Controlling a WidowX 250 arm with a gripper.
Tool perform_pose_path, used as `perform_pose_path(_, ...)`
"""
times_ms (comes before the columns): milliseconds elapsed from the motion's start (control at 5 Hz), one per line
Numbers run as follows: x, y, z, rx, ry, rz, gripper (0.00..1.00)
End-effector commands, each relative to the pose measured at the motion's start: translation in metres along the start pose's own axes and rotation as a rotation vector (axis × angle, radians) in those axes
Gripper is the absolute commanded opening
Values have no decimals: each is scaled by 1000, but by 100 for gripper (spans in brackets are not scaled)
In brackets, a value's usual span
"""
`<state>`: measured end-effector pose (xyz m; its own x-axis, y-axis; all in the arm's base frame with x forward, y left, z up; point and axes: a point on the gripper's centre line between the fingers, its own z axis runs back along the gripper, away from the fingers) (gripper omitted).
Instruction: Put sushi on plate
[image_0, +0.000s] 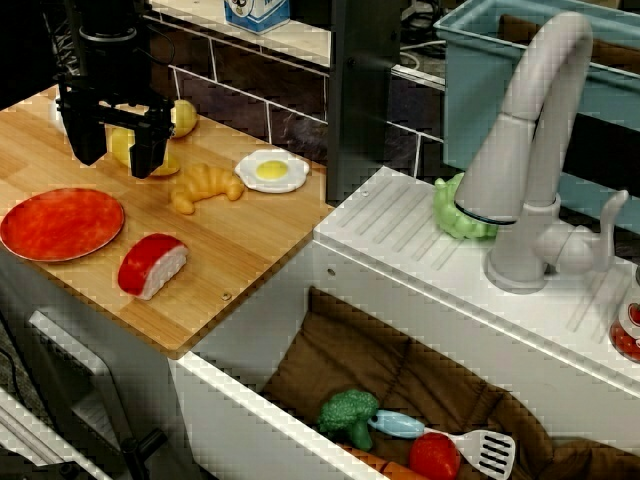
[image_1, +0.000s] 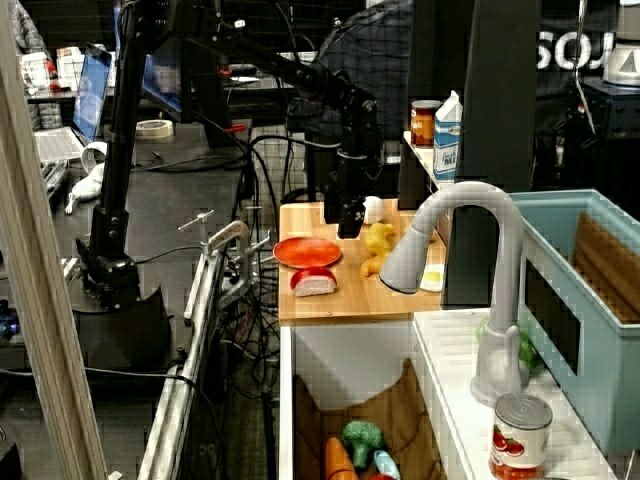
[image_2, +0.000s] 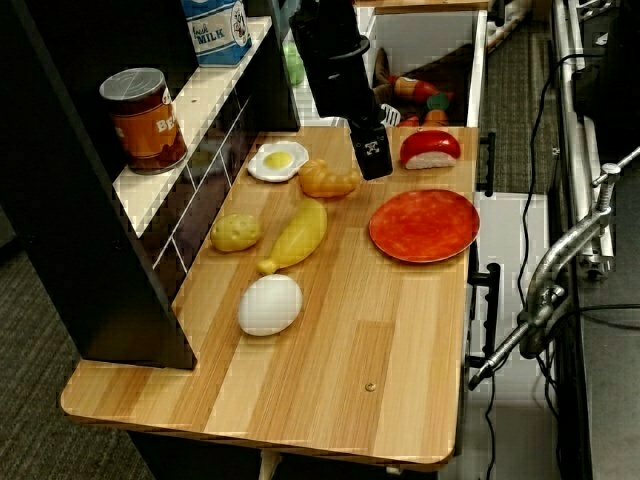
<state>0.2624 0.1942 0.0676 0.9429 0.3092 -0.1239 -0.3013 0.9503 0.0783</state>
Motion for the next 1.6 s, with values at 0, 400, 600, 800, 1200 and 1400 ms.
perform_pose_path(0, 0, 0, 0, 0, 0, 0, 100)
perform_pose_path(400, -45, 6, 29, -64, 24, -93, 100)
perform_pose_path(600, -69, 6, 39, -82, 67, -133, 100)
perform_pose_path(800, -90, 13, 38, -116, 22, -153, 100)
perform_pose_path(1200, -101, -16, -12, -207, -170, -152, 100)
perform_pose_path(1400, -90, -35, -15, -231, -164, -77, 100)
